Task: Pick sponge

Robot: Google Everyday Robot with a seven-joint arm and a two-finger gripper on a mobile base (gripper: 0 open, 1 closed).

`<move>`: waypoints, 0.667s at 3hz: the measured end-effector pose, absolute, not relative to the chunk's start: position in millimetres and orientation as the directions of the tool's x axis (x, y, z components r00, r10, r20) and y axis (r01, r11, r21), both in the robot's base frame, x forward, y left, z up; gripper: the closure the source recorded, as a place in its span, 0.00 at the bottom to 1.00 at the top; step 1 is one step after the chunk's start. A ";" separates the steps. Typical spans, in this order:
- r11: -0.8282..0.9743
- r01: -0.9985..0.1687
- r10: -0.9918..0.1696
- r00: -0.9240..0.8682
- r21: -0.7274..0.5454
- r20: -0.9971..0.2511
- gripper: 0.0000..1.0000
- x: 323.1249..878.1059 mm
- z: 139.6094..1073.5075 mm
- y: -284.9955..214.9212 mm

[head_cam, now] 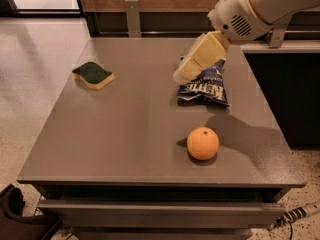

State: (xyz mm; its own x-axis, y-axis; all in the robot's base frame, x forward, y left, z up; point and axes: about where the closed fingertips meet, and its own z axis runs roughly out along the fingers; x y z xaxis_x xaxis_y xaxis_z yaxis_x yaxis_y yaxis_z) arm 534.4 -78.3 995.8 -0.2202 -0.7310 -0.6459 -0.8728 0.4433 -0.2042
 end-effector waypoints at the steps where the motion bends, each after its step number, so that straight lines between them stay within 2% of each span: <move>1: 0.502 -0.850 -0.604 -0.211 -0.161 -0.768 0.00 548.1 979.9 -31.6; 2: 0.564 -0.810 -0.538 -0.213 -0.160 -0.816 0.00 555.8 974.0 -17.6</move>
Offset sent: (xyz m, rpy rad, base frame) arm 0.0350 0.0716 -0.0303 0.3235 -0.1486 -0.1780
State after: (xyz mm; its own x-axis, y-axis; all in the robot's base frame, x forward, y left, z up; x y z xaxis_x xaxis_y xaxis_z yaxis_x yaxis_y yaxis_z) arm 555.8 -17.6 974.0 -0.2135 -0.5379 -0.8155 -0.8097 0.5645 -0.1604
